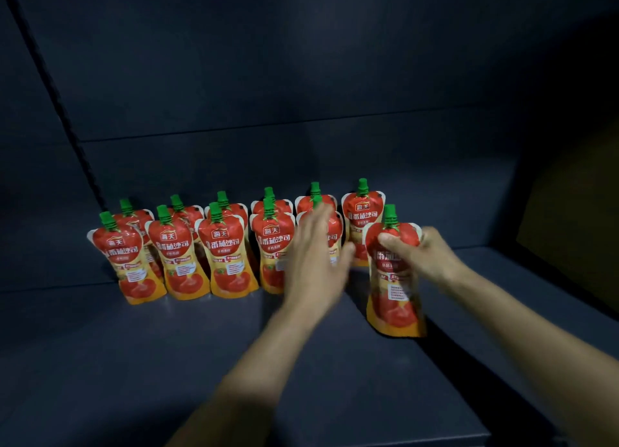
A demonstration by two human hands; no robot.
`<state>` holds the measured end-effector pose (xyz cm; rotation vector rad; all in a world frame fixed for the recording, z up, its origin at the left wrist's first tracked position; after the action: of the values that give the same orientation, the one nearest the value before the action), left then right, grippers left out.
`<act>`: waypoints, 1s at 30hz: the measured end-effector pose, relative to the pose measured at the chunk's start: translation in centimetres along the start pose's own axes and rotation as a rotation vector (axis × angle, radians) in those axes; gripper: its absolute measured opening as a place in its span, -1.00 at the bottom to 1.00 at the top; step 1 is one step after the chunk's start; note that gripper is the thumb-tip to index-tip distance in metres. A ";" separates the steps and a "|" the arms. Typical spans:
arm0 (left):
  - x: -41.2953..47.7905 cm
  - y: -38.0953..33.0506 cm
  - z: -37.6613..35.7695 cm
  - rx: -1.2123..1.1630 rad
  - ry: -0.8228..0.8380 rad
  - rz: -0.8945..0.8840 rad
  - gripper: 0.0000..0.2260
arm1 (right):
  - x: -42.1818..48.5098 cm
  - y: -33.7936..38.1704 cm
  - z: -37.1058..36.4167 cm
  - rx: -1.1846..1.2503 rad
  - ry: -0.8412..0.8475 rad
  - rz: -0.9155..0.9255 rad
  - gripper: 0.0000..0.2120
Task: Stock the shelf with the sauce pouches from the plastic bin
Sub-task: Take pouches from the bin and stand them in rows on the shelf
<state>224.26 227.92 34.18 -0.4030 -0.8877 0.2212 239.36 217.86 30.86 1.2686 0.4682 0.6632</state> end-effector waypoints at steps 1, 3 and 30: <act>1.5 0.6 1.4 0.059 -0.039 0.005 -0.38 | 0.4 -0.2 0.7 -0.078 0.030 -0.023 -0.86; 4.4 1.9 2.6 0.178 0.016 0.027 -0.34 | 1.0 -0.4 1.9 -0.264 0.101 -0.089 -0.91; 9.0 3.7 -1.9 0.428 0.391 -0.028 -0.87 | 8.1 2.3 0.0 -0.268 0.114 -0.011 -0.89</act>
<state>231.19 233.94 37.87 -0.0294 -0.4427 0.2870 244.84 223.81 33.34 0.9781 0.4629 0.7647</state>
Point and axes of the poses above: each hand's wrist, its own x-axis towards the middle knuckle, its own z-axis out of the back of the hand, y = z × x, the point moved 10 cm from there along x, towards the middle knuckle, and after that the axes turned 11 degrees about -z, right-handed, at the moved point
